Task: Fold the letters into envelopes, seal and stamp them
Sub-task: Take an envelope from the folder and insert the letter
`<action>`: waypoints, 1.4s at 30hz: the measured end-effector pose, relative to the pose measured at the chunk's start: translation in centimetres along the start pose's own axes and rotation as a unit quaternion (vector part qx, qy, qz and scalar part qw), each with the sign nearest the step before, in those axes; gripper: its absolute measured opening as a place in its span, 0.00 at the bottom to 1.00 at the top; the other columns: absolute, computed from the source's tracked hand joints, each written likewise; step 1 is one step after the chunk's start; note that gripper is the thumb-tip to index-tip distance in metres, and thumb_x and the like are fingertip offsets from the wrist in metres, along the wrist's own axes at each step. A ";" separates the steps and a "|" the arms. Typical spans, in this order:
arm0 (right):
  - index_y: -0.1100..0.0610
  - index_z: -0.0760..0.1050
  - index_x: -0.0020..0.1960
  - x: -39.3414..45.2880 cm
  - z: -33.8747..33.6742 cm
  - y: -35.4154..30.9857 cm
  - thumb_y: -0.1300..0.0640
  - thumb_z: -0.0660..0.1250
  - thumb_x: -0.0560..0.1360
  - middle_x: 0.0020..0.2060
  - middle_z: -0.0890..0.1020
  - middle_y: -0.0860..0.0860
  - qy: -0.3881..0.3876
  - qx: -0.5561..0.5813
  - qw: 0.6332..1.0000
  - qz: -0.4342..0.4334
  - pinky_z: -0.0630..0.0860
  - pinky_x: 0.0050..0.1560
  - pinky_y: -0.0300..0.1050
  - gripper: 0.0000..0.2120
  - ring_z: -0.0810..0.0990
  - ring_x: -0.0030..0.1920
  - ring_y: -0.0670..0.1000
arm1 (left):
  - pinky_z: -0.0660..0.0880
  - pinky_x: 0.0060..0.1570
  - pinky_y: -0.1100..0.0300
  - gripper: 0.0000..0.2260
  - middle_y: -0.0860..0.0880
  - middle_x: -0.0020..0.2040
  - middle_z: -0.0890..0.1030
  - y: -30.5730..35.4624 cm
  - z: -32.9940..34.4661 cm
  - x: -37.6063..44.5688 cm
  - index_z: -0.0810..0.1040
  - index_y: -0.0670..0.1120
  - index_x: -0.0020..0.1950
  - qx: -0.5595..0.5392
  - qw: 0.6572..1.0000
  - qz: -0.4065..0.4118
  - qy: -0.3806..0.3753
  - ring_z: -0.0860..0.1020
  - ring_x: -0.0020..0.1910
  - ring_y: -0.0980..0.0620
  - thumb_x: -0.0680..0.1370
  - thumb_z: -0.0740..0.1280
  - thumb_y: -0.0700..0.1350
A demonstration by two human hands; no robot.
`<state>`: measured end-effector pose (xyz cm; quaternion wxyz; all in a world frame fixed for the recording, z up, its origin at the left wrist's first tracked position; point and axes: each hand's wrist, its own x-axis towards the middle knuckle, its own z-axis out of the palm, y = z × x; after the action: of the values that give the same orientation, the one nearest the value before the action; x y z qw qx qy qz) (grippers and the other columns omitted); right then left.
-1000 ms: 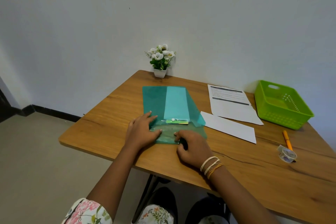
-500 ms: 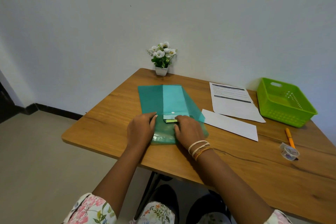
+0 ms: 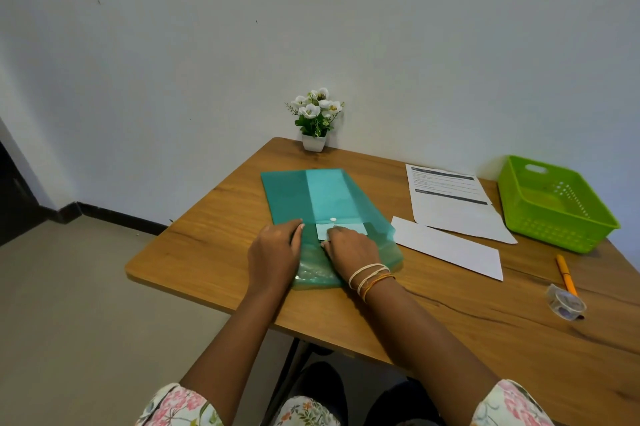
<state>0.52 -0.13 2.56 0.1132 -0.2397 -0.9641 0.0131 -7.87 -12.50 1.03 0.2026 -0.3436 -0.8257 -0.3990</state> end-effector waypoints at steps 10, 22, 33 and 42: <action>0.56 0.78 0.40 -1.7 0.3 0.7 0.56 0.63 0.75 0.34 0.81 0.53 0.120 0.009 0.993 -0.010 0.74 0.29 0.46 0.09 0.81 0.34 0.57 | 0.78 0.33 0.54 0.06 0.48 0.42 0.84 0.1 0.0 -0.1 0.83 0.49 0.51 0.013 1.000 0.017 -0.021 0.81 0.40 0.50 0.78 0.67 0.46; 0.54 0.70 0.42 -5.0 -2.5 1.7 0.58 0.68 0.69 0.30 0.77 0.51 0.242 0.113 0.963 -0.036 0.71 0.34 0.42 0.06 0.75 0.31 0.53 | 0.75 0.49 0.54 0.11 0.49 0.53 0.84 -0.5 0.9 0.3 0.82 0.49 0.58 0.029 0.993 0.034 -0.112 0.80 0.52 0.49 0.79 0.65 0.47; 0.57 0.78 0.52 -5.4 -11.0 4.8 0.60 0.68 0.72 0.37 0.84 0.56 0.406 0.154 0.896 0.093 0.74 0.38 0.39 0.09 0.81 0.35 0.57 | 0.69 0.59 0.51 0.28 0.45 0.57 0.83 -0.2 -0.6 0.4 0.84 0.48 0.54 -0.101 0.981 -0.040 -0.161 0.77 0.62 0.46 0.77 0.50 0.63; 0.59 0.78 0.51 -6.1 -15.9 5.7 0.61 0.63 0.73 0.38 0.83 0.56 0.525 0.130 0.832 0.125 0.76 0.40 0.46 0.09 0.80 0.37 0.58 | 0.71 0.57 0.49 0.23 0.47 0.54 0.83 -0.7 0.2 0.4 0.81 0.48 0.58 -0.037 0.988 -0.014 -0.151 0.79 0.52 0.46 0.81 0.52 0.60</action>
<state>11.93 1.58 16.27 0.6299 -0.3119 -0.7109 0.0248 -8.66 -12.47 0.80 0.0573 -0.3956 -0.8360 -0.3760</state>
